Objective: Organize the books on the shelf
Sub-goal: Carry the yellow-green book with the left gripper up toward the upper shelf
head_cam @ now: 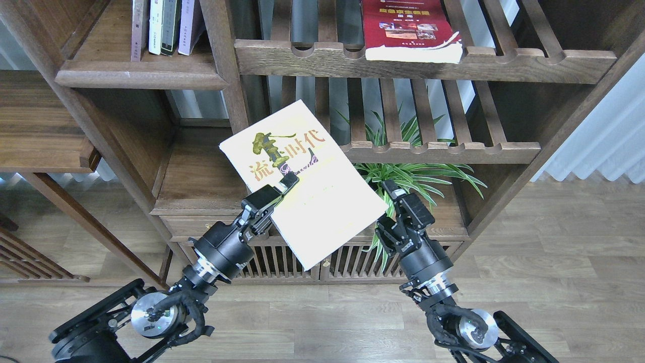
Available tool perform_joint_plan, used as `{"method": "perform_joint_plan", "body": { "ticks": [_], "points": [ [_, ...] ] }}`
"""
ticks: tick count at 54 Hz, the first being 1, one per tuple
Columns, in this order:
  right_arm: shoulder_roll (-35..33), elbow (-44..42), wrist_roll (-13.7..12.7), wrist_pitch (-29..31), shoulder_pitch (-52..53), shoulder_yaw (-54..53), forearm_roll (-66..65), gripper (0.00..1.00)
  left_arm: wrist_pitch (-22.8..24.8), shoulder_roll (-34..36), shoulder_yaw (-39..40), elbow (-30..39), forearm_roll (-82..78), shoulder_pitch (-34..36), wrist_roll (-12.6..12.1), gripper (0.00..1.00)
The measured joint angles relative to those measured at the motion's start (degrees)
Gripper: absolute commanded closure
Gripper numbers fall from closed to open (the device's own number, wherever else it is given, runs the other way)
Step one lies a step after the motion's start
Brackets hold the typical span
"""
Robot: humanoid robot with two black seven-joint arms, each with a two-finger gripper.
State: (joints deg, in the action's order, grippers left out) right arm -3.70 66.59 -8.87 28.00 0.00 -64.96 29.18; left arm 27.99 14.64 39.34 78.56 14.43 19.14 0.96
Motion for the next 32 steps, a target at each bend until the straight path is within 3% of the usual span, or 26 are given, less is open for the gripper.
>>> {"method": "perform_joint_plan", "body": {
  "ticks": [32],
  "points": [
    [0.23,-4.25,0.01,0.0,3.33,-0.4,-0.18,0.14,0.02,6.48,3.99,0.57,-5.2,2.19,-1.89,1.0]
  ]
}}
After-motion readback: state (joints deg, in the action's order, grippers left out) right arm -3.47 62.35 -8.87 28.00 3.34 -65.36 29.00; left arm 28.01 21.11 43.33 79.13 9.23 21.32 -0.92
